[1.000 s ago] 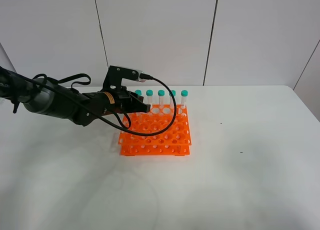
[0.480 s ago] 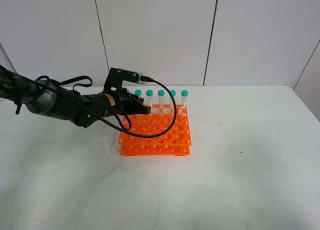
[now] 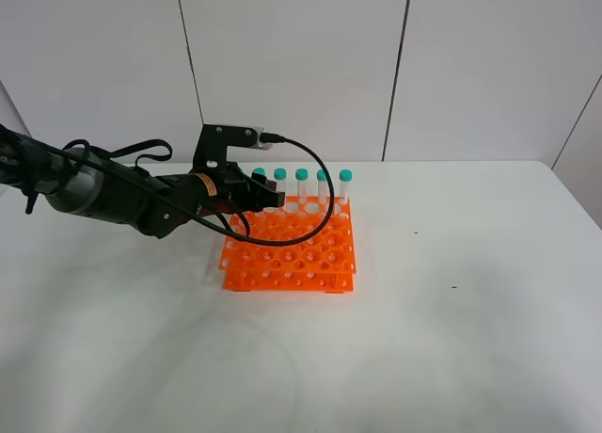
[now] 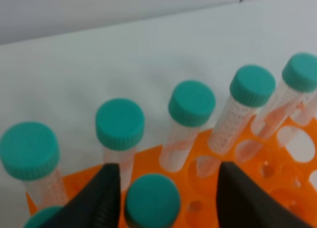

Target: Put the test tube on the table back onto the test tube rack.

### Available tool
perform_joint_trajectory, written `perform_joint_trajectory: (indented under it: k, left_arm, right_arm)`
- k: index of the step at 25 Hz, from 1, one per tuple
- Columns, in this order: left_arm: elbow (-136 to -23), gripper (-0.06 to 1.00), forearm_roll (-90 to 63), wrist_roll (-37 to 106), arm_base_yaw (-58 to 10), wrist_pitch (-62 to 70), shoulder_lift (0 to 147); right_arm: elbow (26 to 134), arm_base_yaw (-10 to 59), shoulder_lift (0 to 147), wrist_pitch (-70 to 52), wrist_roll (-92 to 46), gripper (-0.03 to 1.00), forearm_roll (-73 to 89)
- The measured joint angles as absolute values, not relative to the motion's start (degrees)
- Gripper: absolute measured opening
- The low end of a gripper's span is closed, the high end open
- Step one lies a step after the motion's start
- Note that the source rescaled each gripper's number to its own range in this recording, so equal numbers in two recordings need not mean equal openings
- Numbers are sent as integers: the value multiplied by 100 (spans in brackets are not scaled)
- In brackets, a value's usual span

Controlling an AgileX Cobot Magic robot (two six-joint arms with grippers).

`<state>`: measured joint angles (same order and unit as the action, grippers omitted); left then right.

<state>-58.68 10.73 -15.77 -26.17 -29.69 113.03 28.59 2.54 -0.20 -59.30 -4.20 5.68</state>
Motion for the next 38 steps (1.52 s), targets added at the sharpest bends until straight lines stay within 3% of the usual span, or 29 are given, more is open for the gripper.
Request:
perform_joint_trajectory:
  k: [9, 16, 18, 21, 23, 30, 38]
  left_arm:
    - [-5868, 49, 1073, -1588, -2617, -2827, 10348]
    - [-5863, 51, 1073, -1590, -2659, -1752, 8848]
    - [-5863, 62, 1073, -1590, -2750, -1194, 8438]
    - [-5863, 88, 1073, -1584, -2898, -307, 7896]
    - [-5863, 95, 1054, -1580, -2980, 280, 7635]
    - [-6040, 100, 797, -1444, -3027, 1984, 7820]
    - [-7810, 100, 755, -710, -2724, 4863, 9019]
  right_arm:
    - [2859, 254, -20, -5930, -420, 100, 568]
    - [2859, 254, -20, -5930, -420, 100, 568]
    - [2859, 254, -20, -5930, -420, 100, 568]
    - [2859, 254, -20, -5930, -420, 100, 568]
    - [2859, 254, -20, -5930, -420, 100, 568]
    - [2859, 254, -20, -5930, -420, 100, 568]
    - [2859, 254, -20, -5930, -420, 100, 568]
